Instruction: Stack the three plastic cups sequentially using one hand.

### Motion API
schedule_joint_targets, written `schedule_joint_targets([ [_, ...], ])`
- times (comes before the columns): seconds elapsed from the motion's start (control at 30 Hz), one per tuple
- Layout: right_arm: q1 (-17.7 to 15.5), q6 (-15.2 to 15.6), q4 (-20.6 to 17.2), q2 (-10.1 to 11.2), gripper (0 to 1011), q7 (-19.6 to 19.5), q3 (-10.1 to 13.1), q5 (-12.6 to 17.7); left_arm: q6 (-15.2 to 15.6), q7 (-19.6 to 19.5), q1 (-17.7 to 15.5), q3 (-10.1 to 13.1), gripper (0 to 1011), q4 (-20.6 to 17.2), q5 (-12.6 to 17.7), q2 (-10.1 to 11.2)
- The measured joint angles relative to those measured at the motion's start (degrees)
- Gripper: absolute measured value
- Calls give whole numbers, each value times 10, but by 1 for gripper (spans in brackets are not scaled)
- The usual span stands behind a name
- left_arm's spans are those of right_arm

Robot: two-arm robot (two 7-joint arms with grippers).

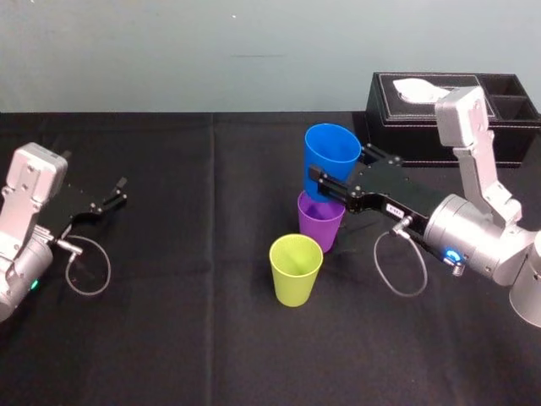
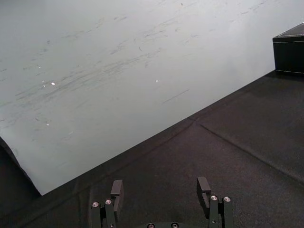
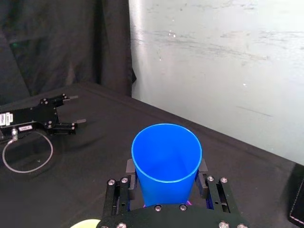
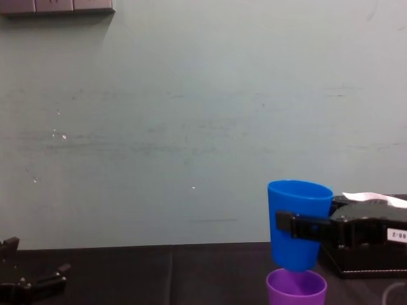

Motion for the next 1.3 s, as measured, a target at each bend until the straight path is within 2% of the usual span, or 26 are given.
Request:
schedule_joint_targets([
  [0.4, 8, -25, 28, -4, 723, 8, -12, -12, 0, 0, 0, 0, 1011, 0, 0, 0],
  [1.3, 26, -50, 83, -18, 723, 26, -23, -29, 0, 0, 0, 0, 1011, 0, 0, 0],
])
